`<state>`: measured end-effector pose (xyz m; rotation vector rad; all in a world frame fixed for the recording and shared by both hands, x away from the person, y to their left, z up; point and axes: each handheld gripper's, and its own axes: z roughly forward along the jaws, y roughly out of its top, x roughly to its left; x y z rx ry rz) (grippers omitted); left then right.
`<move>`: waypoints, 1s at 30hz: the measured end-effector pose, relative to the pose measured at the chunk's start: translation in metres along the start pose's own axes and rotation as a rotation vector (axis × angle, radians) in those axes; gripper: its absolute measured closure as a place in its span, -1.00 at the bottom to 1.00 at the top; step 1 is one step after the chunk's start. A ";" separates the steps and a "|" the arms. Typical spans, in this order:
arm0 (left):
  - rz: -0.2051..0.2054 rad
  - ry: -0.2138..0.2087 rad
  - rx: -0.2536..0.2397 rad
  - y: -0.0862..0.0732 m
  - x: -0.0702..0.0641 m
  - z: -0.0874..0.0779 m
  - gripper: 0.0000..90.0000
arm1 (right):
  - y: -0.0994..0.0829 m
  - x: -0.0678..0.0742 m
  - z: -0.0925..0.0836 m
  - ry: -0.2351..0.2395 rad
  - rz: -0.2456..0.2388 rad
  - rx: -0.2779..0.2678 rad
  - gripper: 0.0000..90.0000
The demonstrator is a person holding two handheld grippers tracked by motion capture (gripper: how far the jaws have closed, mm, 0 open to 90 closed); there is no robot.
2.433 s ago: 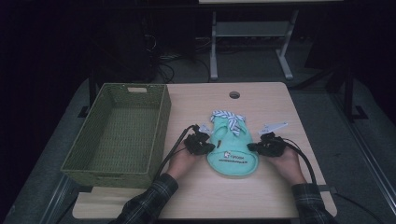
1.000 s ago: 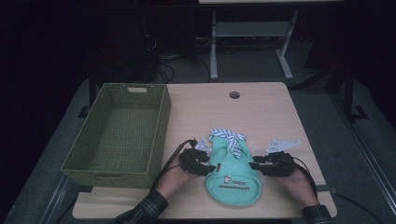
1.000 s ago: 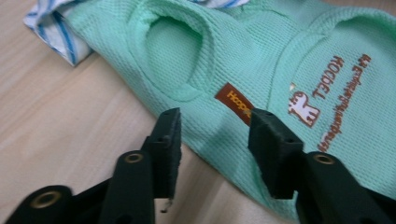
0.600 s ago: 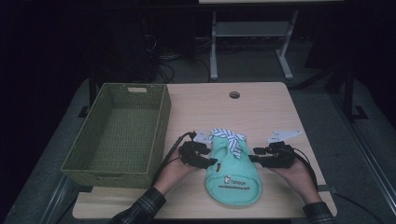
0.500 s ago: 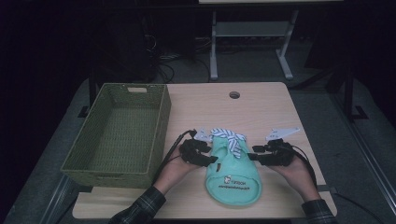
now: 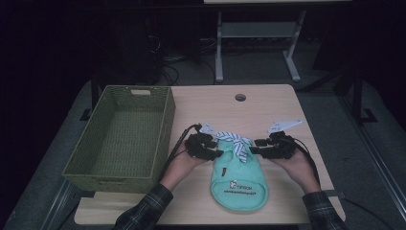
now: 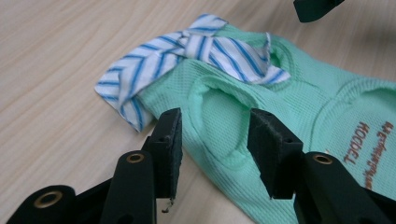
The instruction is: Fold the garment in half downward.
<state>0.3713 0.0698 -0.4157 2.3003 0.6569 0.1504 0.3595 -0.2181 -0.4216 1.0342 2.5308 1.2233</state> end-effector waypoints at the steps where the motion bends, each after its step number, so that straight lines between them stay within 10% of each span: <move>1: -0.005 0.000 -0.002 0.001 0.002 0.001 0.25 | 0.002 -0.001 0.000 -0.008 0.002 0.007 0.26; 30: -0.075 0.009 -0.029 0.011 0.051 0.044 0.22 | 0.002 -0.047 0.051 0.015 0.105 0.003 0.29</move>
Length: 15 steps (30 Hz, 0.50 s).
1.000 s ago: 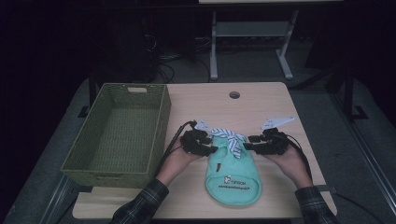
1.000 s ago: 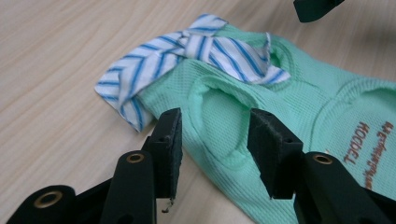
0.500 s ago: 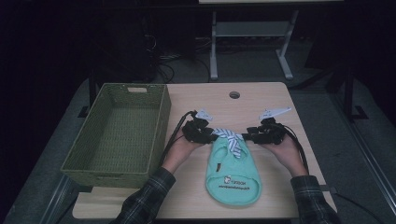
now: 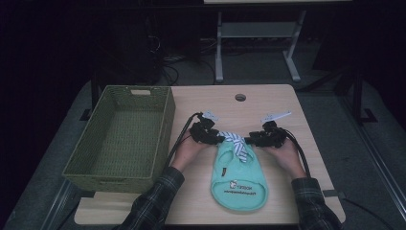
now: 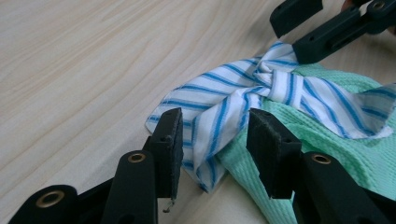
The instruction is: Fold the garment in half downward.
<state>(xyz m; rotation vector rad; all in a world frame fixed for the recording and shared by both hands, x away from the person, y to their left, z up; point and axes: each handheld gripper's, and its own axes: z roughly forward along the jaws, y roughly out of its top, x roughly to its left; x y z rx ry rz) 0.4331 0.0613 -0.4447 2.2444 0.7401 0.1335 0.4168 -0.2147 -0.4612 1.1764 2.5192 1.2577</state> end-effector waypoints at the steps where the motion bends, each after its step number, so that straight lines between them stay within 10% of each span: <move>1: -0.013 -0.005 -0.008 -0.001 0.000 0.002 0.22 | -0.001 -0.001 0.002 0.004 0.000 0.001 0.29; 15: 0.014 -0.002 0.046 -0.008 0.001 0.019 0.16 | -0.009 0.000 0.008 -0.038 -0.045 0.041 0.50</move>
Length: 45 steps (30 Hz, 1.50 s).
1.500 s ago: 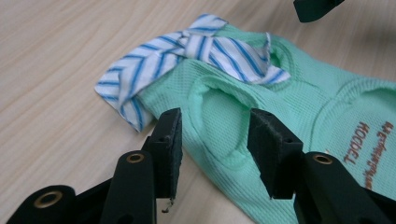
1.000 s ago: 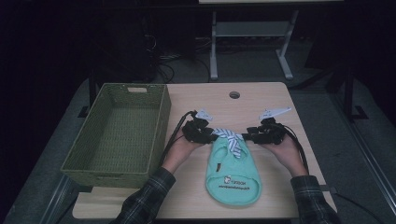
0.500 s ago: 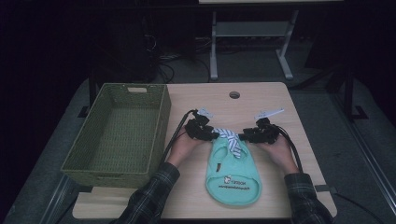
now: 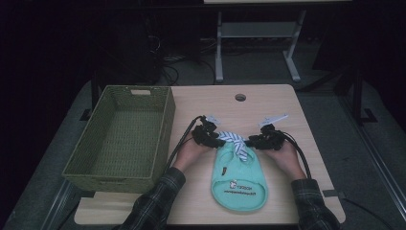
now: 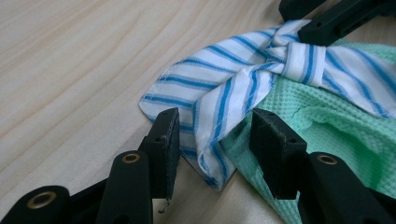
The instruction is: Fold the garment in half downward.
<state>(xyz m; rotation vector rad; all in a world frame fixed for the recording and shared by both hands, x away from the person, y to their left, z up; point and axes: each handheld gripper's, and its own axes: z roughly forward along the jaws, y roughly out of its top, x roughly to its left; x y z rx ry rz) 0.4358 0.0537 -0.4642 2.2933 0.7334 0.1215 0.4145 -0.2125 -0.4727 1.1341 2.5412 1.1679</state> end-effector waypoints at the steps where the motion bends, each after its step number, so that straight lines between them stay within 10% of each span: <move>1: 0.020 0.002 0.014 0.000 0.001 -0.001 0.16 | 0.000 0.001 0.000 0.000 -0.001 0.002 0.53; 14: 0.027 -0.008 0.028 0.001 -0.004 -0.001 0.82 | -0.002 0.006 -0.001 -0.028 -0.023 0.006 0.85; 45: 0.103 0.115 -0.223 0.030 -0.021 -0.070 0.87 | 0.042 0.028 -0.047 -0.142 -0.160 -0.183 0.86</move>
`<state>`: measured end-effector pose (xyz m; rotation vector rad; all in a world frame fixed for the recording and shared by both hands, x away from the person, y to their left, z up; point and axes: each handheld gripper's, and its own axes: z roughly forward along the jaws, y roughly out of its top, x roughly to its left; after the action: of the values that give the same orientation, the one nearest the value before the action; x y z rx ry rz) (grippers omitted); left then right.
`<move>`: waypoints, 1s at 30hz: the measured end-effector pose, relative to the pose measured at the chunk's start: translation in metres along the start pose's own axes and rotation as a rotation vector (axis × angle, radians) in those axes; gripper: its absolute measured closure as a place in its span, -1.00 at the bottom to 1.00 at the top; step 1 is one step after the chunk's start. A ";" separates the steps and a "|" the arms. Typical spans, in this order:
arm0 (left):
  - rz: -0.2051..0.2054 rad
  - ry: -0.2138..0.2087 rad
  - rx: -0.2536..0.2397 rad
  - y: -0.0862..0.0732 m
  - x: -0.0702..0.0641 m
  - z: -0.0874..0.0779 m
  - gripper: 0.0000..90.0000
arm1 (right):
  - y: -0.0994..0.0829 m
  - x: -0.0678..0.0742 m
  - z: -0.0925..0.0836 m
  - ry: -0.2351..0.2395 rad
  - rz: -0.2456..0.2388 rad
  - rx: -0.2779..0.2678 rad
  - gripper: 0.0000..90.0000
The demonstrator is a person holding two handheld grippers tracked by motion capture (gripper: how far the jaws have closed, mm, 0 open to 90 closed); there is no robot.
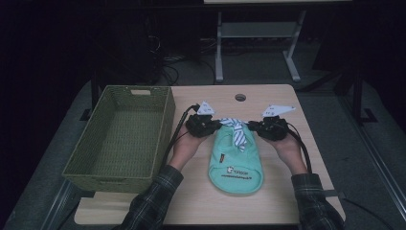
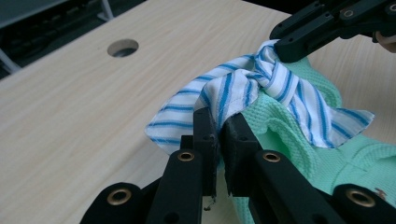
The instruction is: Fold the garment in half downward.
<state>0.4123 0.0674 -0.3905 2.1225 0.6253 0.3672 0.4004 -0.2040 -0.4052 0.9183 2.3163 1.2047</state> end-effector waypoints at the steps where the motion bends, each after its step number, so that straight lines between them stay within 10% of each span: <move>1: 0.003 0.002 -0.005 0.001 0.000 -0.001 0.87 | 0.001 0.000 -0.001 -0.006 -0.001 -0.004 0.86; 30: 0.078 -0.033 0.016 -0.024 -0.036 -0.022 0.85 | -0.024 0.038 -0.026 0.013 -0.102 -0.024 0.82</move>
<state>0.3646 0.0735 -0.3983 2.1683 0.5291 0.3702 0.3489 -0.2028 -0.4119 0.7762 2.3241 1.1970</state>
